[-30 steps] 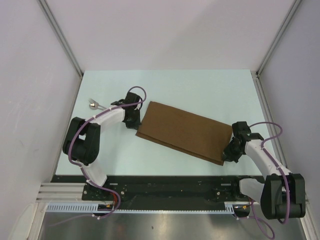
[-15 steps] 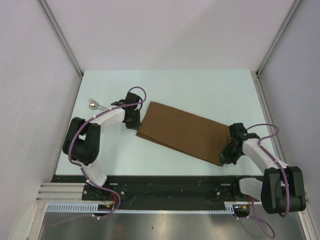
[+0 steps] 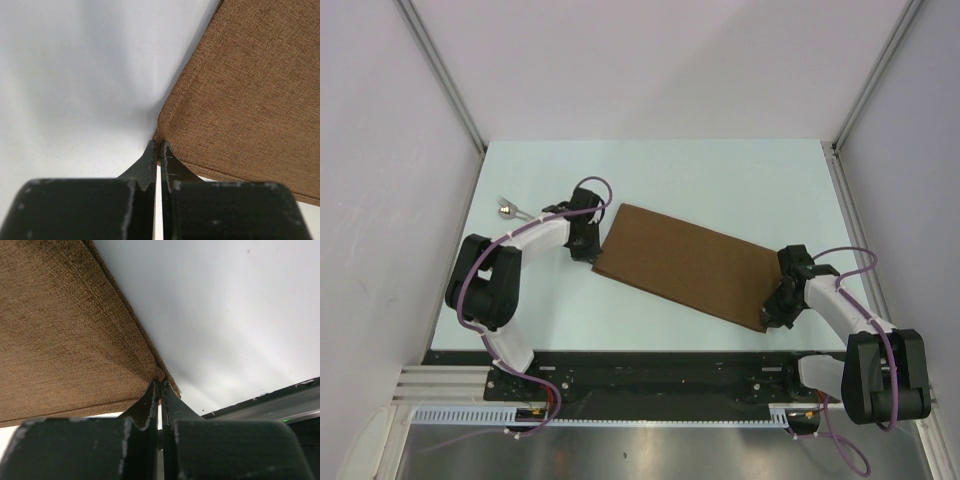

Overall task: Fold the napkin into a case and place the utensils inside
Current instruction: Fold and flatten the napkin at the center of the board.

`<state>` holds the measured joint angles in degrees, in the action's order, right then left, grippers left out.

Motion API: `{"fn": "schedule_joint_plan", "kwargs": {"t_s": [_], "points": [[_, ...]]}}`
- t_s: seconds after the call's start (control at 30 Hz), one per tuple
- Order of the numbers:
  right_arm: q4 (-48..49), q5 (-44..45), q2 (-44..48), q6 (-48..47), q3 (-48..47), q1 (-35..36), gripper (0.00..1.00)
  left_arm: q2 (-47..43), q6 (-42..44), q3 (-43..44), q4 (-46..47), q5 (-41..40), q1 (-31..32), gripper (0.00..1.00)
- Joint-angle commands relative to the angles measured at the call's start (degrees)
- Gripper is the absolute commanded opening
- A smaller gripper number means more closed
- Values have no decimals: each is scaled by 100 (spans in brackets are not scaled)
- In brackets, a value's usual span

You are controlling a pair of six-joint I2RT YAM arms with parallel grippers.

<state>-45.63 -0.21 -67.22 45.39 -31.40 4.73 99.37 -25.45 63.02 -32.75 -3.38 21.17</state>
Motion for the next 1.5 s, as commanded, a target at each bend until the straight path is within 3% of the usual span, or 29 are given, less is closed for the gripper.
{"fn": "schedule_joint_plan", "kwargs": {"t_s": [0.0, 0.57, 0.67, 0.7, 0.77, 0.8, 0.9, 0.93, 1.03, 1.07, 1.1, 1.13, 1.2, 1.3, 1.47], "points": [[151, 539, -107, 22, 169, -34, 1, -225, -30, -132, -65, -269, -25, 0], [247, 347, -81, -73, 117, -69, 3, 267, -153, -97, 199, -321, -34, 0], [212, 206, -90, -283, 11, -104, 10, 66, -65, -202, 147, -295, -34, 25], [177, 162, -55, -328, -94, -104, 15, -222, -39, -246, 120, -347, -34, 39], [-137, 257, 94, -268, -278, -95, 23, -584, 66, -369, 41, -453, -34, 45], [-200, 267, 165, -285, -471, -104, 35, -786, 128, -413, 15, -488, -34, 50], [-701, 451, 393, -320, -945, -87, 54, -1402, 382, -326, -82, -497, 80, 59], [-902, 521, 464, -363, -1052, -34, 55, -1586, 470, -274, -47, -436, 150, 59], [-757, 462, 797, -373, -1124, 133, 55, -1562, 244, -106, 286, -130, 405, 50], [-546, 260, 929, -355, -1010, 212, 53, -1326, 112, -124, 522, 559, 397, 45], [-318, 93, 965, -294, -869, 195, 43, -1106, -11, -124, 637, 923, 284, 29], [50, -405, 974, -154, -598, 195, 35, -913, -204, -115, 708, 1266, 239, 20], [203, -472, 869, -57, -429, 212, 13, -499, -241, -106, 902, 1419, 221, 7], [282, -340, 755, -152, -139, 142, 0, -401, -302, -255, 1060, 1182, 203, 4], [590, -506, 842, -83, 388, -156, 0, -181, -145, -414, 921, 498, 159, 0]]}}
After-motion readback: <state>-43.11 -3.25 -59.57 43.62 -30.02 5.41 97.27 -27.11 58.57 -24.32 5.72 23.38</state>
